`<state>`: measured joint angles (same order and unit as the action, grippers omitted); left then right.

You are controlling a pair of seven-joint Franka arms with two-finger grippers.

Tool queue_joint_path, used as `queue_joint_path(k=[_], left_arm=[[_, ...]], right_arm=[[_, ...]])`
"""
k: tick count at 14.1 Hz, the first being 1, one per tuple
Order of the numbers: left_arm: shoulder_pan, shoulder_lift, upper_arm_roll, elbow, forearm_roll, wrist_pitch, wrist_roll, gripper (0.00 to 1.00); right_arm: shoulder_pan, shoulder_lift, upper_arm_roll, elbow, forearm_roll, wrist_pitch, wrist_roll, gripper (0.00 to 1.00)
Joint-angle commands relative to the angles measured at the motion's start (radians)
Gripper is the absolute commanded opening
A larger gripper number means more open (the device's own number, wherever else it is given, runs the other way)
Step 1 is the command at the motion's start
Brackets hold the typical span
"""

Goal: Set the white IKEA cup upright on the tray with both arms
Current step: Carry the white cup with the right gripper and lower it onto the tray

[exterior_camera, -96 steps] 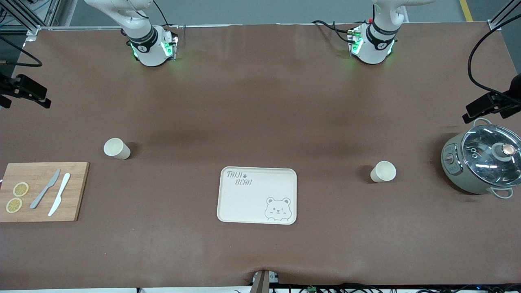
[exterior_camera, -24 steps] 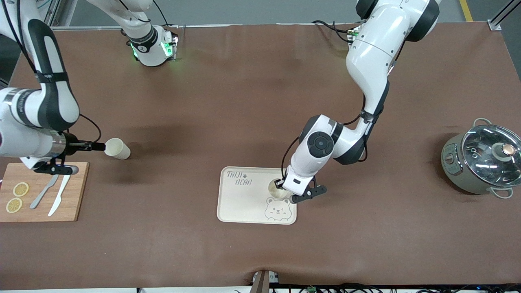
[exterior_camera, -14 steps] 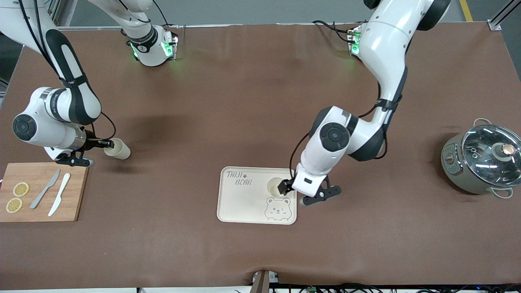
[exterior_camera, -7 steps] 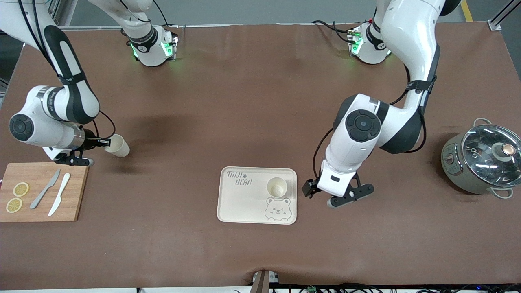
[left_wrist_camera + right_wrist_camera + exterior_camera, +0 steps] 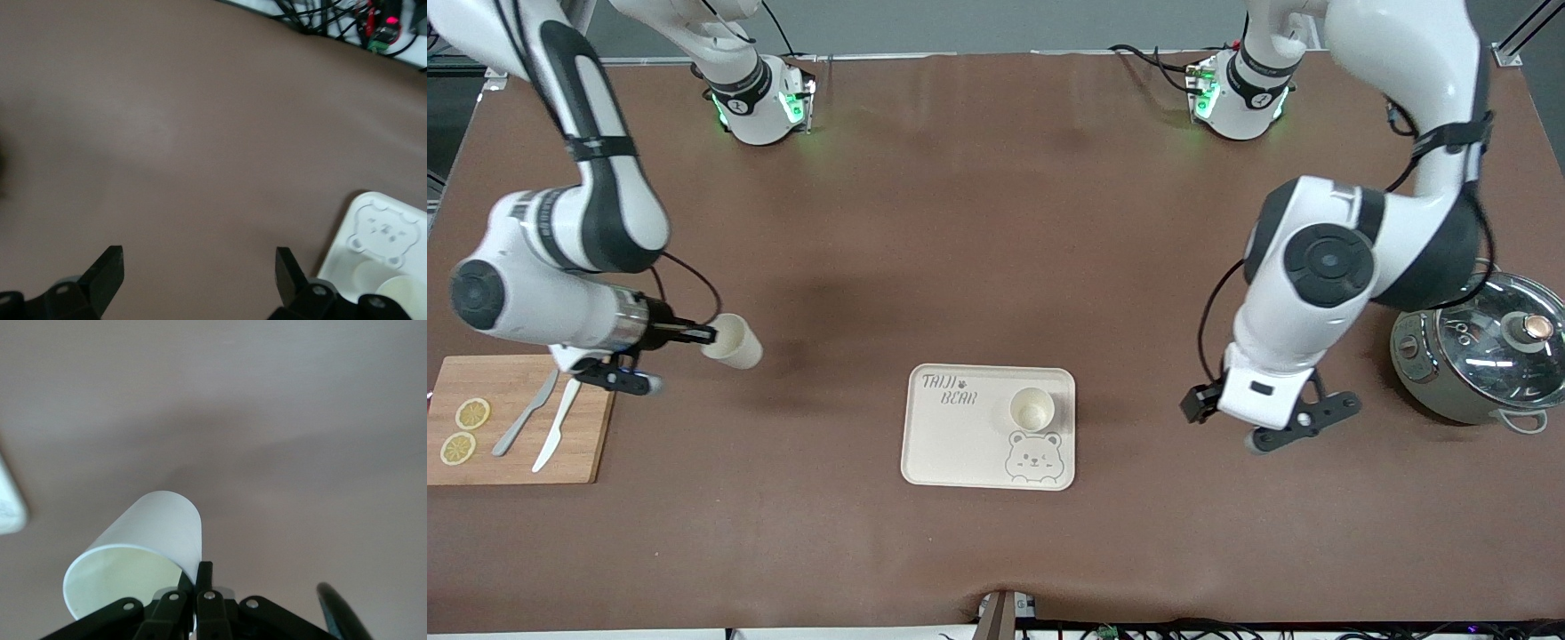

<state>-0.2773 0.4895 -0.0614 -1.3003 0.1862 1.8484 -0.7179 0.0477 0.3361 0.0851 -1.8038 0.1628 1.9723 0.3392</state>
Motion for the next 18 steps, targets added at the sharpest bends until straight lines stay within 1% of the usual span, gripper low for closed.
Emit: queue_joint_path(k=[1, 4, 5, 6, 8, 11, 13, 15, 17, 18], left_arm=[[0.082, -0.104, -0.011, -0.042, 0.01, -0.099, 0.139, 1.0], [0.136, -0.178, -0.014, -0.042, 0.007, -0.198, 0.28, 1.0], [0.154, -0.198, -0.014, -0.042, 0.007, -0.225, 0.319, 1.0], [0.17, -0.219, -0.014, -0.042, 0.007, -0.251, 0.36, 1.0], [0.188, -0.25, -0.008, -0.04, 0.009, -0.297, 0.418, 1.0], [0.231, -0.278, -0.006, -0.039, 0.009, -0.311, 0.524, 1.0], [0.256, -0.29, -0.008, -0.039, 0.01, -0.317, 0.535, 1.0], [0.276, -0.299, -0.006, -0.037, 0.016, -0.321, 0.538, 1.0], [0.28, -0.308, -0.008, -0.034, 0.015, -0.321, 0.581, 1.0], [0.28, -0.315, -0.008, -0.033, 0.019, -0.321, 0.616, 1.0]], right_arm=[[0.118, 0.145, -0.008, 0.194, 0.037, -0.016, 0.246, 0.0], [0.187, 0.289, -0.008, 0.363, 0.058, -0.012, 0.435, 0.0], [0.204, 0.326, -0.008, 0.409, 0.057, -0.007, 0.47, 0.0], [0.219, 0.351, -0.008, 0.429, 0.057, -0.001, 0.498, 0.0], [0.253, 0.385, -0.008, 0.451, 0.057, 0.064, 0.556, 0.0], [0.293, 0.42, -0.008, 0.459, 0.058, 0.152, 0.632, 0.0], [0.329, 0.454, -0.007, 0.462, 0.058, 0.227, 0.678, 0.0], [0.36, 0.491, -0.007, 0.497, 0.057, 0.24, 0.711, 0.0], [0.373, 0.498, -0.007, 0.497, 0.057, 0.24, 0.719, 0.0], [0.371, 0.5, -0.008, 0.495, 0.058, 0.238, 0.719, 0.07]])
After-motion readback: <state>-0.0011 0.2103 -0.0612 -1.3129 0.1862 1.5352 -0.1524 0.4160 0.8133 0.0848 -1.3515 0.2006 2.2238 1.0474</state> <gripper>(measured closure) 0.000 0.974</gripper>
